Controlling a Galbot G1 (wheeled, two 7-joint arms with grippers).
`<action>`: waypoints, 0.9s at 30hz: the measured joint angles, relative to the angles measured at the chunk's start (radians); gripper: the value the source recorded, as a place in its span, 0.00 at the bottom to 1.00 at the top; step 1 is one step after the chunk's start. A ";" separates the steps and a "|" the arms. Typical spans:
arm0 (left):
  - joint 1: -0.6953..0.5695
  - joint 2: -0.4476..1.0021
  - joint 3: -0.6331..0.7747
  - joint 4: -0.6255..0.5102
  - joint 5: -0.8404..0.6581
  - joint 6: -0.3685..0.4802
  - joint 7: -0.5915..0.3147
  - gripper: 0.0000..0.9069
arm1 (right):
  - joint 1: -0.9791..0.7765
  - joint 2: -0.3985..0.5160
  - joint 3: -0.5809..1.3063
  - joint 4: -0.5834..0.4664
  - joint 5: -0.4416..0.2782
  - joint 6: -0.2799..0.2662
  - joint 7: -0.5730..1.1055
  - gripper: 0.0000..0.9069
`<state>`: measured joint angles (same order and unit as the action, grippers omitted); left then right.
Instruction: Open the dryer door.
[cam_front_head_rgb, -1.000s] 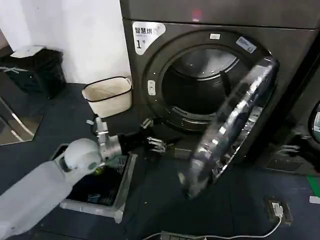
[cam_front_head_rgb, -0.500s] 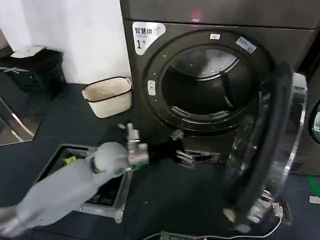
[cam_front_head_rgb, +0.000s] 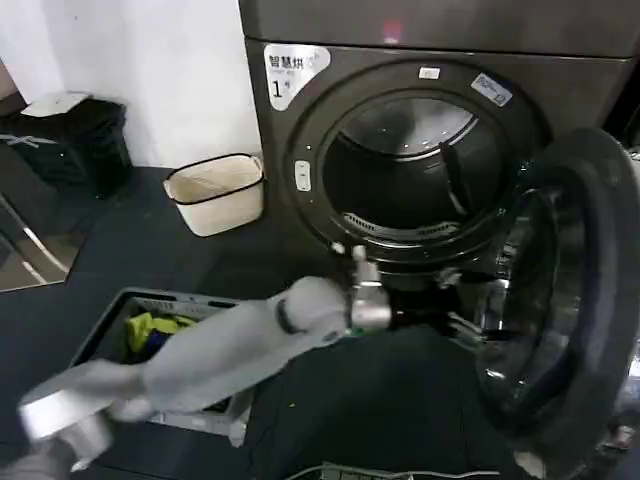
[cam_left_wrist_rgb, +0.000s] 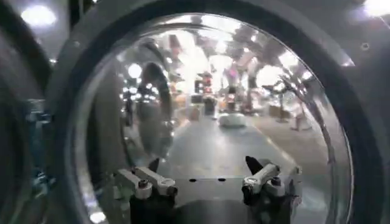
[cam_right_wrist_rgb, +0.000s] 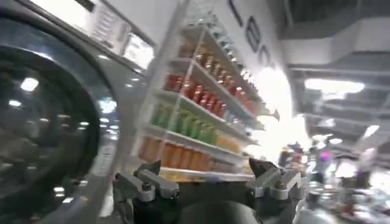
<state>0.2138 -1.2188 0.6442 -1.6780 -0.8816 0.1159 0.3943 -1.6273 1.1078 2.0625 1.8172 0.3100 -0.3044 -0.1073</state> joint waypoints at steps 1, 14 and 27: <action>-0.005 -0.022 0.005 0.012 0.003 -0.001 -0.001 1.00 | -0.003 -0.001 0.013 -0.001 -0.001 -0.006 0.008 1.00; -0.051 -0.310 0.030 0.236 0.071 -0.028 -0.004 1.00 | -0.023 -0.002 0.163 -0.027 -0.025 -0.046 0.076 1.00; -0.067 -0.390 0.005 0.456 0.133 -0.054 -0.074 1.00 | -0.017 0.005 0.179 -0.018 -0.021 -0.033 0.055 1.00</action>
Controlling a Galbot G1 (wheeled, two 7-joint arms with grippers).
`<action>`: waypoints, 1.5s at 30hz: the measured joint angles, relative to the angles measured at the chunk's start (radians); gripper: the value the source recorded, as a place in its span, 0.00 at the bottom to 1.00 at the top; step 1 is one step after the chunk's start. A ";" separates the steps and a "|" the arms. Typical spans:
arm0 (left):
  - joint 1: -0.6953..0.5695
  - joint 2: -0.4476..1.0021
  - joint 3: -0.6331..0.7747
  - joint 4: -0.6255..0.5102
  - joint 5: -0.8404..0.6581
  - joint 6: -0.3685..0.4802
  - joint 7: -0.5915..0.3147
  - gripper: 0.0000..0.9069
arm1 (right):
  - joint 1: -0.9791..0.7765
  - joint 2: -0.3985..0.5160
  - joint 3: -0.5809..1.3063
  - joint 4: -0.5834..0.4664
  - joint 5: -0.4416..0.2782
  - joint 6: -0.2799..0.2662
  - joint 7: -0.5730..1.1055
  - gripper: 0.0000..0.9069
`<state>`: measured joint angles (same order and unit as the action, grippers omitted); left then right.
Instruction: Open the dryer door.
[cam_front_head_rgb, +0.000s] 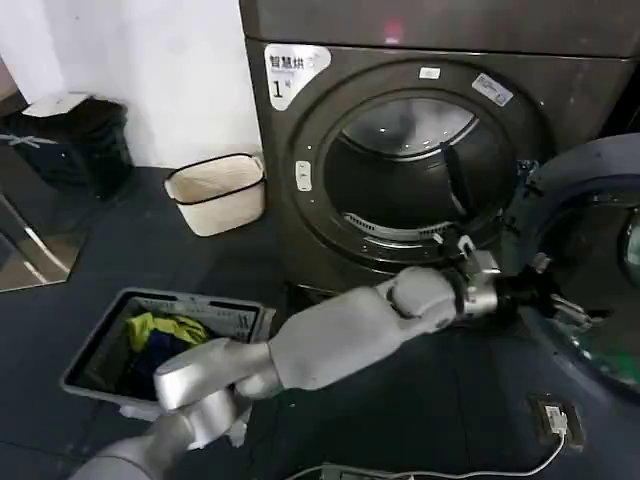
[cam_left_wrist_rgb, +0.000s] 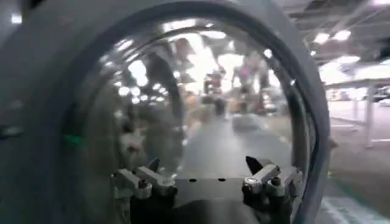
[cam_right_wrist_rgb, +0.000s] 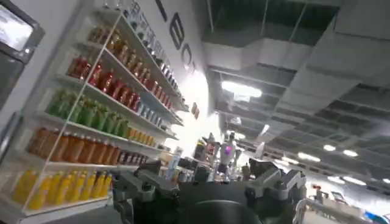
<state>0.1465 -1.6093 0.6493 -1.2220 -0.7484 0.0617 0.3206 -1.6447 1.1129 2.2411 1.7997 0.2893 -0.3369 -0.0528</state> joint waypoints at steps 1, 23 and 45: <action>-0.001 0.000 -0.001 0.013 0.002 -0.008 -0.003 1.00 | 0.001 -0.001 -0.001 0.000 0.000 0.000 -0.001 1.00; 0.008 0.000 0.092 -0.178 -0.122 -0.314 -0.020 1.00 | 0.009 -0.044 -0.001 -0.043 -0.021 0.008 -0.041 1.00; -0.183 0.947 0.387 -0.707 -0.049 -0.290 -0.067 1.00 | 0.042 -0.069 0.083 -0.050 -0.069 0.054 -0.008 1.00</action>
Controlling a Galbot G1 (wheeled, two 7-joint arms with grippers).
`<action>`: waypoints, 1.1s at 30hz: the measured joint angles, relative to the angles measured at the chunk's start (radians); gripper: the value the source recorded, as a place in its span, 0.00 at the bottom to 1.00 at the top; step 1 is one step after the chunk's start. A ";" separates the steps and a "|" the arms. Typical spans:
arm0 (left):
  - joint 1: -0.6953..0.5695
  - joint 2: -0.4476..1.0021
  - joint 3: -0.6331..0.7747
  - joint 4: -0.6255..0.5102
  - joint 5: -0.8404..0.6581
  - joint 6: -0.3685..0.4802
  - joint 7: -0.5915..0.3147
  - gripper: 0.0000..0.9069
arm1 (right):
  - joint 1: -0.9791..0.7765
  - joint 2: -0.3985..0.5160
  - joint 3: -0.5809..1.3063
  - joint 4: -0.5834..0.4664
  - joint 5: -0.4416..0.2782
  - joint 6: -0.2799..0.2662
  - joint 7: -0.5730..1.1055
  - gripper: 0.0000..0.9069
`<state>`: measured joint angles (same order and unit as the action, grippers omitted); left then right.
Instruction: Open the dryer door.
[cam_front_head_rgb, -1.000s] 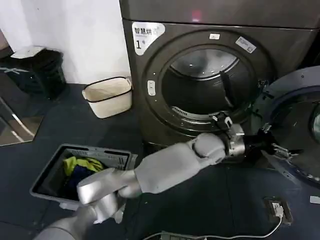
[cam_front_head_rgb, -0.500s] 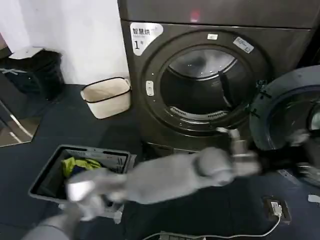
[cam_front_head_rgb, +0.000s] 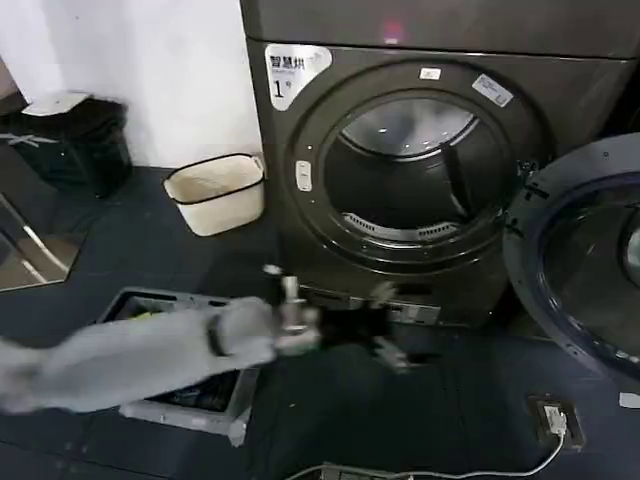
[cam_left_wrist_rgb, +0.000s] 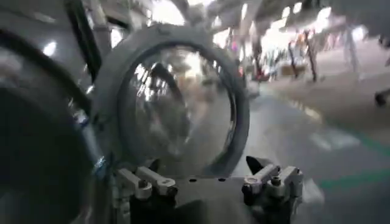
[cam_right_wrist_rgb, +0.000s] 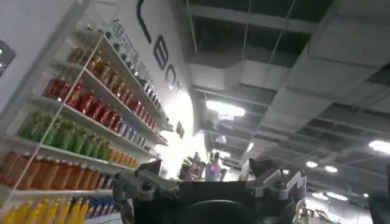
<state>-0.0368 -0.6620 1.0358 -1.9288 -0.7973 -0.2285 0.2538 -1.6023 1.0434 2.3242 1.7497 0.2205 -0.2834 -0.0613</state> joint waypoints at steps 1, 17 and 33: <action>-0.017 0.043 0.014 -0.017 0.005 0.009 0.009 1.00 | 0.004 -0.002 0.000 0.000 -0.007 0.001 0.000 1.00; 0.152 0.564 -0.090 -0.023 0.340 0.145 0.204 1.00 | 0.059 -0.007 -0.063 -0.005 -0.066 0.008 -0.005 1.00; 0.243 0.667 -0.211 0.108 0.515 0.232 0.269 1.00 | 0.051 0.001 -0.069 0.013 -0.061 0.007 -0.009 1.00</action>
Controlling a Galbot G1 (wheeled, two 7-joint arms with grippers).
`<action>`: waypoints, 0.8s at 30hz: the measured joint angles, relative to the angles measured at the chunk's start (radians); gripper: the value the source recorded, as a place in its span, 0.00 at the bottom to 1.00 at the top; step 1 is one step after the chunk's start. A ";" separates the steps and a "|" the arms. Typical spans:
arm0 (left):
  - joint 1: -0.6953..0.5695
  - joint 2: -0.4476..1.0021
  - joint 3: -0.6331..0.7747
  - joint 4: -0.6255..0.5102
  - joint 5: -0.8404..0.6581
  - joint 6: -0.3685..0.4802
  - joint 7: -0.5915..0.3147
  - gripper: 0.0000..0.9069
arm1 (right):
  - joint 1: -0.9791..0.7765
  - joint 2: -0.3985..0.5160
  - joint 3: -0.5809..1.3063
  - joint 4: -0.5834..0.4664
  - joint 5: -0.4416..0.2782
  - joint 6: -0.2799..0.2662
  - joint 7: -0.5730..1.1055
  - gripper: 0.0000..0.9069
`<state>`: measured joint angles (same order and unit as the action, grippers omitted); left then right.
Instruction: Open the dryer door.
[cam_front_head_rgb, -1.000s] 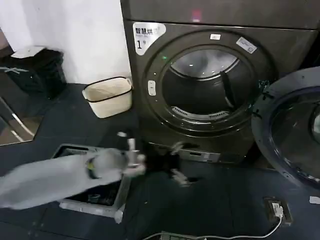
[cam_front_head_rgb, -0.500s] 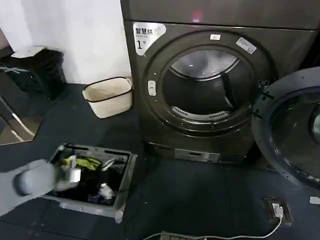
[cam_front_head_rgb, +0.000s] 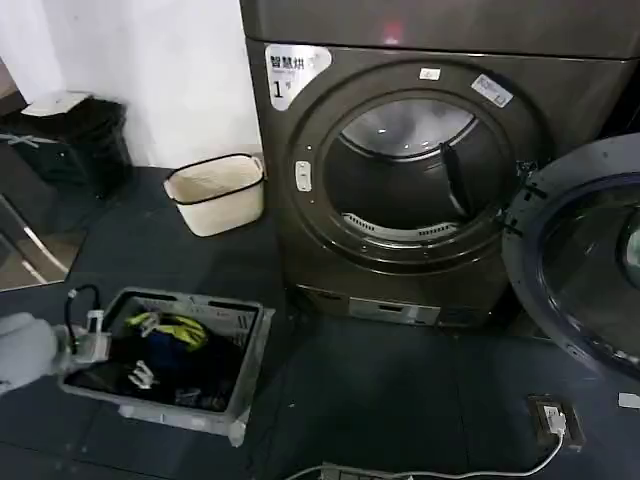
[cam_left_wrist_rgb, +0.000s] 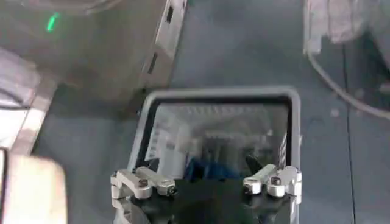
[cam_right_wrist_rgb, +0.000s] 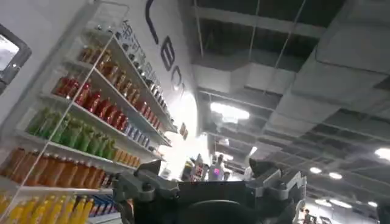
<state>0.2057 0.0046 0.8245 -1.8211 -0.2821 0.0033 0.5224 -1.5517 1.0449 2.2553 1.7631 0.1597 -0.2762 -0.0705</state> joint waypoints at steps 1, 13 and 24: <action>0.003 0.004 -0.005 0.002 0.004 0.006 0.000 1.00 | 0.000 0.002 -0.001 0.002 0.000 0.000 0.000 1.00; 0.007 0.003 -0.044 0.028 0.046 0.063 0.025 1.00 | -0.002 0.007 -0.004 0.014 -0.001 -0.002 0.002 1.00; 0.011 0.012 -0.047 0.031 0.140 0.053 0.078 1.00 | -0.009 0.021 -0.002 0.023 -0.001 -0.002 -0.001 1.00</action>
<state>0.2165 0.0167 0.7772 -1.7905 -0.1425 0.0564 0.6009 -1.5605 1.0662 2.2532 1.7856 0.1584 -0.2777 -0.0718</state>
